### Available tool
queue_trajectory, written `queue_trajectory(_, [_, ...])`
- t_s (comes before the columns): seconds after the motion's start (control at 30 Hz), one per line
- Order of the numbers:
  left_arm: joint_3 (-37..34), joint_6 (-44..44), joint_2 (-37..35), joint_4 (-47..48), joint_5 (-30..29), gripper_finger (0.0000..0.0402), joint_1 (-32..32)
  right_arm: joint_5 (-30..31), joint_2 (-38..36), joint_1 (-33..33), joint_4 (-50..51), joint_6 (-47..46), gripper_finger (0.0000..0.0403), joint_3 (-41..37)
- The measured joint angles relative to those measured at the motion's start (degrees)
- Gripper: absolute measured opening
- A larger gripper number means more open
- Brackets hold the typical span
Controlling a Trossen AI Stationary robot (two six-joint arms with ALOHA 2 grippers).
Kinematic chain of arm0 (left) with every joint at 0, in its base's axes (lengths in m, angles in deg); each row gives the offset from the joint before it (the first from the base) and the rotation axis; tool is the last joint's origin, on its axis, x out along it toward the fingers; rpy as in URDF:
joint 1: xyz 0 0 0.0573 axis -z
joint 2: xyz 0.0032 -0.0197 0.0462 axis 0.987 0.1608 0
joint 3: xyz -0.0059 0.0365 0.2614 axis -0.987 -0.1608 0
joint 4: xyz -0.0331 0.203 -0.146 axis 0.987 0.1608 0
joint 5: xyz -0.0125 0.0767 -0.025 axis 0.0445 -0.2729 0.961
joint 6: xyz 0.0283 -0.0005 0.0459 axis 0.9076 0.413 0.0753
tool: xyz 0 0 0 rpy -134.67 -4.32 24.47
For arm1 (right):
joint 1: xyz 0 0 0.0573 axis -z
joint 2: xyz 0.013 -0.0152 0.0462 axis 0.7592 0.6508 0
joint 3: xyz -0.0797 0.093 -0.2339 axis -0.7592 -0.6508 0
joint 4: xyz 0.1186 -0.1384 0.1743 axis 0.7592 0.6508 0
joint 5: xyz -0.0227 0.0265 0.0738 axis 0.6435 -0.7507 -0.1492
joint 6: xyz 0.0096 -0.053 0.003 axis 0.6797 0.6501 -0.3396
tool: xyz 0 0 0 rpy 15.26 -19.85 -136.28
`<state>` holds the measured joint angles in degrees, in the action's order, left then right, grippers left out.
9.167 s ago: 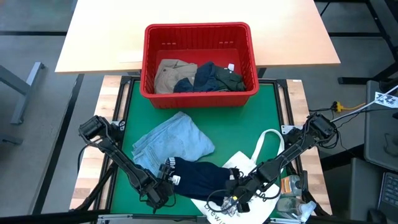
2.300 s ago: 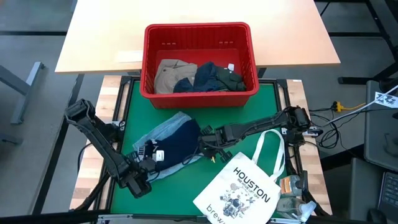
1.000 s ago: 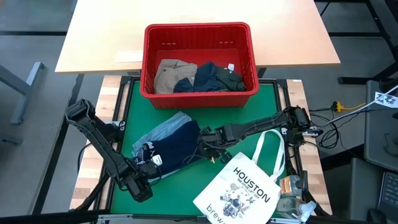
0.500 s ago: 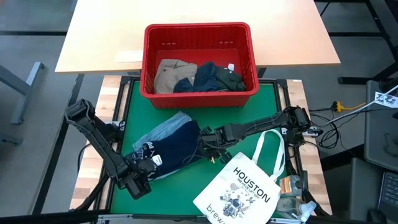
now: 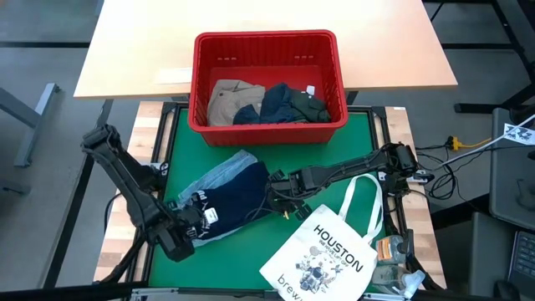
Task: Fold Laundry from Bin
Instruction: Stack the dark blue boxer shorts on top of the blue jeans
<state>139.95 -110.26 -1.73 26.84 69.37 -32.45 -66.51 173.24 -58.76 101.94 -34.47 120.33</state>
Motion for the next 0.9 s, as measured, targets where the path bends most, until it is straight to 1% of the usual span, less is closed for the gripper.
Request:
queue_trajectory(0.17, [0.00,-3.01,-4.23,-0.68,-12.31,0.0236,-1.60,3.44,0.04,0.00,1.29,-0.05,0.0188,1.88])
queue_trajectory(0.27, [0.00,-0.34,-5.65,-1.40,-18.42,0.0236,-3.31,4.06,0.04,0.13,2.05,-1.19,0.0188,4.22])
queue_trajectory(0.33, [0.00,1.88,-5.75,-1.38,-21.23,0.0236,-4.26,4.03,0.04,0.13,2.27,-1.36,0.0188,5.76])
queue_trajectory(0.43, [0.00,3.16,-5.41,-1.19,-21.67,0.0236,-5.73,3.99,0.04,0.13,2.12,-1.38,0.0188,7.23])
queue_trajectory(0.6, [0.00,-3.56,-4.88,-0.60,-20.38,0.0236,-8.09,3.93,0.04,0.07,2.88,-1.65,0.0188,7.32])
queue_trajectory(0.8, [0.00,-1.67,-4.87,-4.33,-21.62,0.0236,-8.28,3.51,0.04,0.07,3.61,-3.98,0.0188,7.32])
queue_trajectory(0.9, [0.00,-1.72,-4.88,-3.77,-21.57,0.0236,-8.28,3.51,0.04,0.07,3.63,-3.98,0.0188,7.32])
